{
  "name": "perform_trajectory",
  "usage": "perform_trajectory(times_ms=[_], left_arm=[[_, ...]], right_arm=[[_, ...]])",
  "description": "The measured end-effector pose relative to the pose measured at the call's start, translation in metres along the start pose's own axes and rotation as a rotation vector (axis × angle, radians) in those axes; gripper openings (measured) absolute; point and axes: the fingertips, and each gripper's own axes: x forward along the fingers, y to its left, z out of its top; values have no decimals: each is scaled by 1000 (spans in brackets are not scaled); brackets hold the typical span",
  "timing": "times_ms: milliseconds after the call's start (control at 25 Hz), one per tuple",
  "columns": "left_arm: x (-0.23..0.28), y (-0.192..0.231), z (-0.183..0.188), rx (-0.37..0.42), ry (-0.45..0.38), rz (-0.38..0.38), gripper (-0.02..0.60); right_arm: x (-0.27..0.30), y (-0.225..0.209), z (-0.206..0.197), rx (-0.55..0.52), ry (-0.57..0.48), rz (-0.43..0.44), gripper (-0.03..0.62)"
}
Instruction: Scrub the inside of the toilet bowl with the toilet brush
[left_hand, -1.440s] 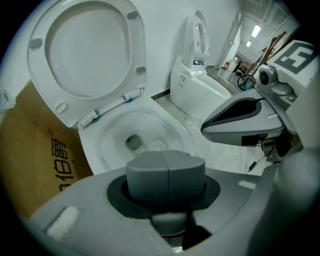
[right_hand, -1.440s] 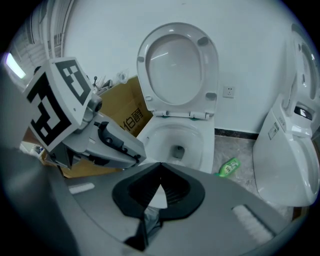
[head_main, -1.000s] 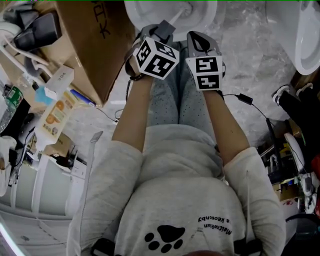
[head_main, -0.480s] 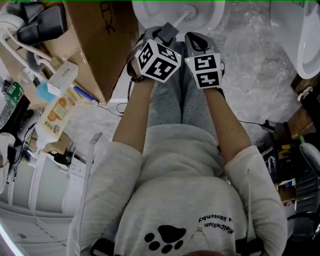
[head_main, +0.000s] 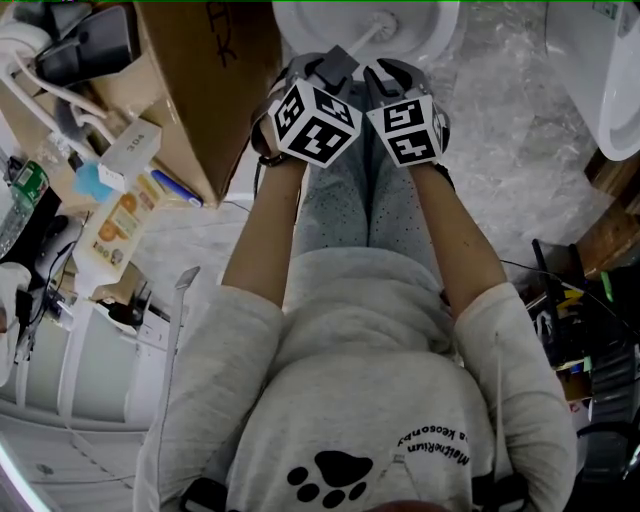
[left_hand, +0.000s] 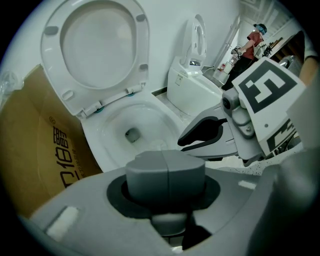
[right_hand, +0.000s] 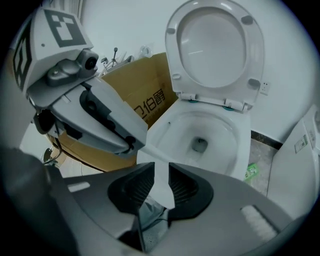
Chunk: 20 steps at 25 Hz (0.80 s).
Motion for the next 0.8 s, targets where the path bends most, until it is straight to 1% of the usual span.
perform_trajectory(times_ms=[200,280,520,800], left_arm=[[-3,1,-2,-2,6,-6,155],[-4,3,-3,5,12,-9,155],[-5,7,-2,5,27,-20,155],[-8,16,-1,12,54,-37,155]], right_arm=[[16,-1,0,-129,19,3,80],[24,0,2,-167,22,23,105],[44,6,1,-316,66,103,107],[67,11,5,-428,79,126,105]])
